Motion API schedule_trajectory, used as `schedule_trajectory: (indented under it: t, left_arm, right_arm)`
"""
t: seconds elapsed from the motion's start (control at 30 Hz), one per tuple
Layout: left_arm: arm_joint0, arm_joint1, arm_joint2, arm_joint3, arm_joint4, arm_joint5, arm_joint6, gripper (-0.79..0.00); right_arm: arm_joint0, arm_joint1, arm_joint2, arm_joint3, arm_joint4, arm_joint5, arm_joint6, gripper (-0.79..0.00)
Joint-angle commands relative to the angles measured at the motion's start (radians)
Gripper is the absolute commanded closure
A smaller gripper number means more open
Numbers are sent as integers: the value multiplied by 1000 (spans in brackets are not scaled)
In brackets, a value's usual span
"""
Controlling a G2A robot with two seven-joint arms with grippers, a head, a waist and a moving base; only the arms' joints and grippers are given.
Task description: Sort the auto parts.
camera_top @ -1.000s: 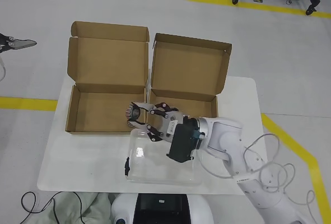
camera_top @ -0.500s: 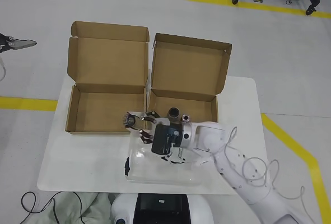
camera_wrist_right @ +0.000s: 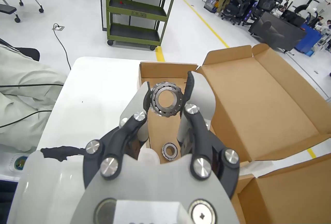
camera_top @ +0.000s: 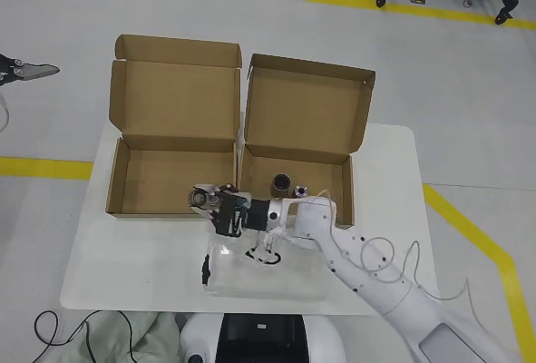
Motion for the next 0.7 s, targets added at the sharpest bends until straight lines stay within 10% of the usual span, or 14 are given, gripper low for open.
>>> schedule_trajectory:
  t: [0.0,0.67]
  left_arm:
    - [0,0,0,0,0,0,0,-785]
    - [0,0,0,0,0,0,0,-785]
  right_arm:
    - [19,-15,-21,27,7,20,28,0]
    - [223,-174,-129,415,128,105,214,0]
